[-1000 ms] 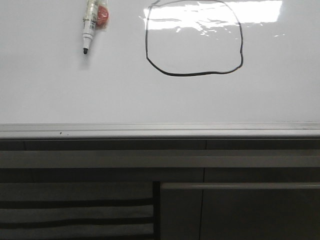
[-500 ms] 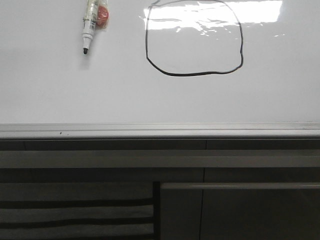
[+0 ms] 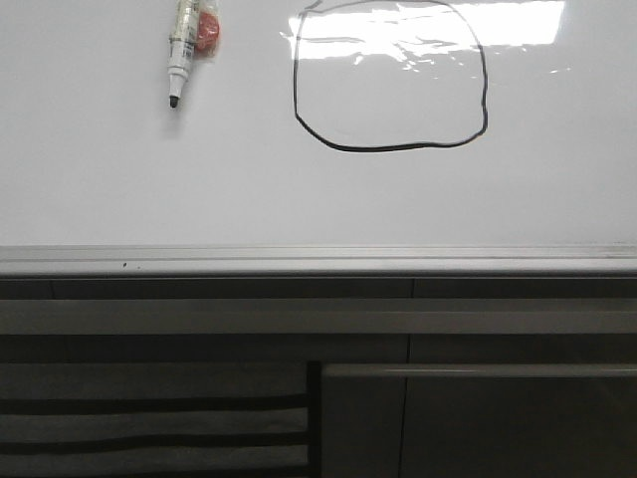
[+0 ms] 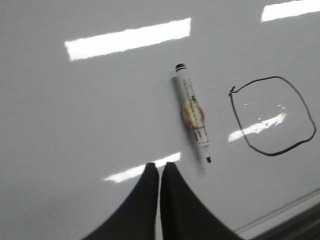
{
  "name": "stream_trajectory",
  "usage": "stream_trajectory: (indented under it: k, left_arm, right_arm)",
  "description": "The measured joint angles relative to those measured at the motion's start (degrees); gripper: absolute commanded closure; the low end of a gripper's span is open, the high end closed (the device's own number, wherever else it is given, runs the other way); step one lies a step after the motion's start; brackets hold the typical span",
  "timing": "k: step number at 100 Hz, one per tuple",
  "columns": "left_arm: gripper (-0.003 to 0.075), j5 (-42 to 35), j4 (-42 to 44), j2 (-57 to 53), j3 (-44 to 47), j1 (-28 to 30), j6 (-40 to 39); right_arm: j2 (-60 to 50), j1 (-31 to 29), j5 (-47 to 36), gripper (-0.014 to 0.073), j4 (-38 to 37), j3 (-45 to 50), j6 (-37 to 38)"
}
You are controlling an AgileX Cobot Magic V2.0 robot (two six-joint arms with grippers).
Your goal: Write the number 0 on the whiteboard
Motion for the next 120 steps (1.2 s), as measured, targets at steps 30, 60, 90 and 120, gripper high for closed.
stream_trajectory:
  k: [30,60,90,120]
  left_arm:
    - [0.0740,7.95,-59.40,-9.94,3.76,2.02,57.32]
    - [0.0740,10.09,-74.73,-10.88,5.34,4.08,70.54]
    - [0.0740,-0.67,-94.90,-11.11,14.17,6.16,86.61]
    - [0.0740,3.28,-106.03,-11.49,19.39,13.33,89.61]
  right_arm:
    - [0.00,0.00,0.12,0.0634,0.00,0.00,0.00]
    - [0.00,0.00,0.12,0.0634,0.00,0.00,0.00]
    - [0.00,0.00,0.12,0.0634,0.00,0.00,0.00]
    - [0.00,0.00,0.12,0.0634,0.00,0.00,0.00]
